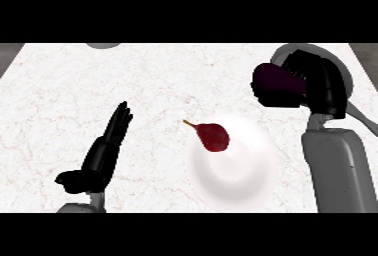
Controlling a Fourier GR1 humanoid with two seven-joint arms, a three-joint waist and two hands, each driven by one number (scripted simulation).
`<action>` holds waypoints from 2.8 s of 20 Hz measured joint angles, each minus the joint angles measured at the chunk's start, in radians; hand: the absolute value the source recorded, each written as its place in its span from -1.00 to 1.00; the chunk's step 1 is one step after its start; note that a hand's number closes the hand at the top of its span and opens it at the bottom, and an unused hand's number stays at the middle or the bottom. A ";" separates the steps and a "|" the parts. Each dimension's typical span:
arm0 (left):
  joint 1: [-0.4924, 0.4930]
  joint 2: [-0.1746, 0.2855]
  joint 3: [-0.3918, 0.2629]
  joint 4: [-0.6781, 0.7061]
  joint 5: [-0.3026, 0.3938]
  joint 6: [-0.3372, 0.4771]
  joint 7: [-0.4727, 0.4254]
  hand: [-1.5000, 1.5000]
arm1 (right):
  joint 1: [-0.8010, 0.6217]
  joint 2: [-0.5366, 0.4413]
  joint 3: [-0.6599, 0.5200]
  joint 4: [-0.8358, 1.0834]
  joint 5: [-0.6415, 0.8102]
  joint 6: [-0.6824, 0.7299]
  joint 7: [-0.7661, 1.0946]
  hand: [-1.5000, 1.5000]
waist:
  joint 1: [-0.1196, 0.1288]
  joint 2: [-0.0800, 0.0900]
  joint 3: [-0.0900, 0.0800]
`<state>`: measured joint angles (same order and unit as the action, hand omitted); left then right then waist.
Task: Pick the eggplant from the plate and place it in the pan
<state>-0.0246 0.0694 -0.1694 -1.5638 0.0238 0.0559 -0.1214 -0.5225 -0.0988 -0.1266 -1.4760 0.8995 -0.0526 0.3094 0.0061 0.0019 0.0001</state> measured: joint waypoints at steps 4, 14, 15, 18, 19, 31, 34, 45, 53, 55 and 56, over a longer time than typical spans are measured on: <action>-0.003 -0.017 -0.014 0.000 -0.018 0.011 0.001 0.00 | -0.028 -0.062 -0.077 0.147 -0.008 -0.120 -0.115 1.00 | 0.004 0.002 0.000; -0.033 -0.020 -0.010 0.007 -0.015 -0.004 0.018 0.00 | -0.228 -0.233 -0.279 0.636 -0.074 -0.416 -0.407 1.00 | 0.030 0.012 0.002; -0.033 -0.016 -0.007 0.003 -0.011 -0.010 0.019 0.00 | -0.251 -0.253 -0.300 0.687 -0.090 -0.429 -0.438 1.00 | 0.033 0.013 0.002; -0.034 -0.017 -0.011 0.003 -0.013 -0.016 0.016 0.00 | -0.302 -0.306 -0.349 0.824 -0.124 -0.470 -0.529 1.00 | 0.043 0.018 0.003; -0.045 -0.022 -0.009 0.011 -0.015 -0.011 0.015 0.00 | -0.319 -0.322 -0.362 0.866 -0.133 -0.479 -0.553 1.00 | 0.045 0.020 0.003; -0.066 -0.027 -0.029 0.009 -0.019 -0.031 0.015 0.00 | -0.420 -0.421 -0.344 1.223 -0.096 -0.186 -0.517 -1.00 | 0.090 0.038 0.005; -0.074 -0.025 -0.020 0.015 -0.010 -0.038 0.015 0.00 | -0.436 -0.415 -0.365 1.249 -0.120 -0.161 -0.558 -1.00 | 0.090 0.039 0.006; -0.069 -0.024 -0.007 0.020 -0.015 -0.030 0.014 0.00 | -0.445 -0.458 -0.569 1.258 -0.336 -0.097 -0.743 -1.00 | 0.063 0.031 0.006; -0.053 -0.009 0.018 0.022 -0.008 -0.033 0.010 0.00 | -0.372 -0.565 -0.652 1.303 -0.447 0.215 -0.837 -1.00 | 0.037 0.020 0.005; -0.047 -0.012 0.017 0.024 -0.008 -0.033 0.003 0.00 | -0.343 -0.590 -0.651 1.306 -0.455 0.297 -0.867 -1.00 | 0.034 0.018 0.004; -0.047 -0.014 0.016 0.025 -0.010 -0.031 0.005 0.00 | -0.321 -0.593 -0.649 1.305 -0.459 0.327 -0.893 -1.00 | 0.031 0.017 0.004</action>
<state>-0.0714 0.0554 -0.1530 -1.5389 0.0140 0.0249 -0.1161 -0.8438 -0.6917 -0.7758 -0.1710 0.4409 0.2749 -0.5838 0.0371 0.0184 0.0041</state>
